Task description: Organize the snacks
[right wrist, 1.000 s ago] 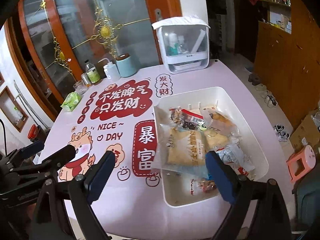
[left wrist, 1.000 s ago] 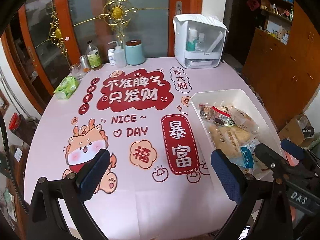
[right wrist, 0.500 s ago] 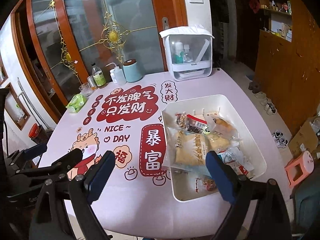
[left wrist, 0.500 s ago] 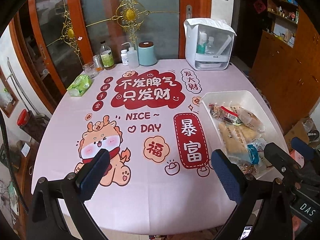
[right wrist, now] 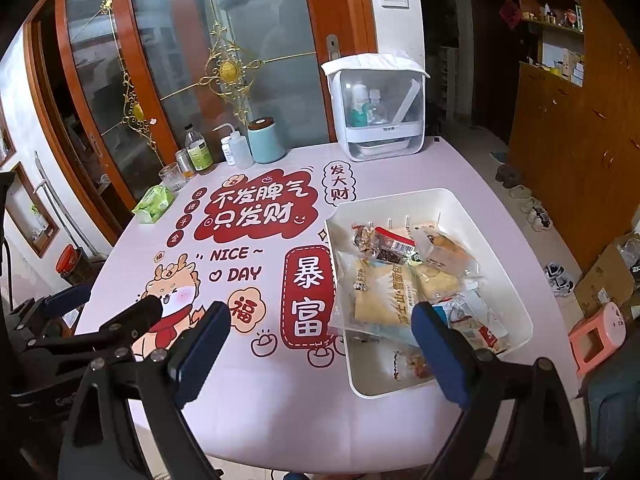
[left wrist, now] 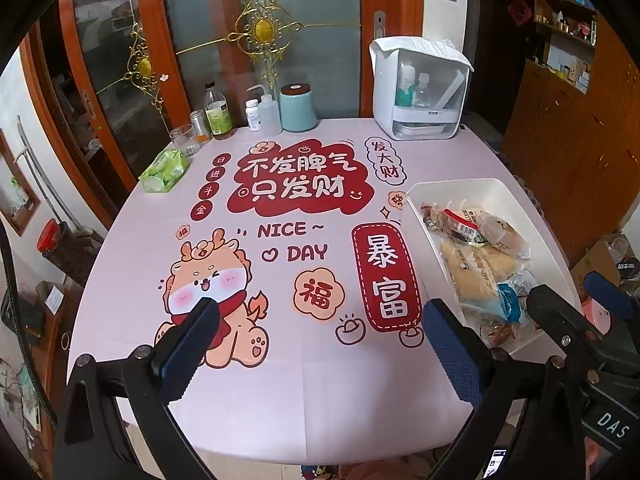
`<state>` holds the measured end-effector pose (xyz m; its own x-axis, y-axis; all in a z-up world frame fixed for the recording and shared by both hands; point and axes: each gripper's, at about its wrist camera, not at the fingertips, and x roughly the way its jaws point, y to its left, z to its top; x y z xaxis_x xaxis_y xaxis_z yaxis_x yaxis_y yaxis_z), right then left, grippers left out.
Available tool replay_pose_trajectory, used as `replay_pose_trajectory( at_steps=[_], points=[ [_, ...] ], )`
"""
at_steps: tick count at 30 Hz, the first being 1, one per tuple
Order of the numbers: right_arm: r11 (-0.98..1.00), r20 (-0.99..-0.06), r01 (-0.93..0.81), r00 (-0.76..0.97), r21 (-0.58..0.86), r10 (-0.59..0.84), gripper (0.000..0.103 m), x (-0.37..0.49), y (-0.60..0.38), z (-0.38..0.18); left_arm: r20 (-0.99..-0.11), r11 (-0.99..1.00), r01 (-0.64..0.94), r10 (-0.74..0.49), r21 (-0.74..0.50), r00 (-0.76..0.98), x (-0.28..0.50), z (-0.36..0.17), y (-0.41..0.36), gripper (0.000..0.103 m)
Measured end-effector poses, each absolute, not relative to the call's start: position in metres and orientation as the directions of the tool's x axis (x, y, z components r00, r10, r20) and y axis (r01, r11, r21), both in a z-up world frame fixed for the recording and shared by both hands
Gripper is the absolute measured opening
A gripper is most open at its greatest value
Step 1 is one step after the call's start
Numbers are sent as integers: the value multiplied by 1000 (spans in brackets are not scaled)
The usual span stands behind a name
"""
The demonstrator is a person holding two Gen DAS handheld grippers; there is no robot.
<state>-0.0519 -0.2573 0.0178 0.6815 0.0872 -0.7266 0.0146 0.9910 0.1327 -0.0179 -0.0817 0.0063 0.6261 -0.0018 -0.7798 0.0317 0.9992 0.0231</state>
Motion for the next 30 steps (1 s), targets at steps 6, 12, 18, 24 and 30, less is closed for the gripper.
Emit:
replay_pose_trajectory(
  at_steps=[6, 12, 18, 24, 30],
  points=[
    [992, -728, 14, 681, 127, 84, 93, -53, -255, 17, -778, 999, 31, -2, 22, 628, -19, 7, -81, 101],
    [992, -730, 13, 679, 124, 82, 93, -54, -255, 17, -778, 999, 28, 3, 26, 628, -19, 9, -81, 101],
    [993, -730, 5, 679, 118, 84, 93, -53, -254, 16, -779, 999, 20, 9, 28, 627, -20, 9, -79, 101],
    [993, -729, 6, 680, 115, 80, 93, -53, -254, 16, -779, 999, 19, 9, 27, 627, -21, 9, -77, 101],
    [993, -731, 6, 678, 114, 80, 93, -52, -254, 16, -780, 999, 19, 9, 27, 626, -21, 9, -77, 101]
  ],
)
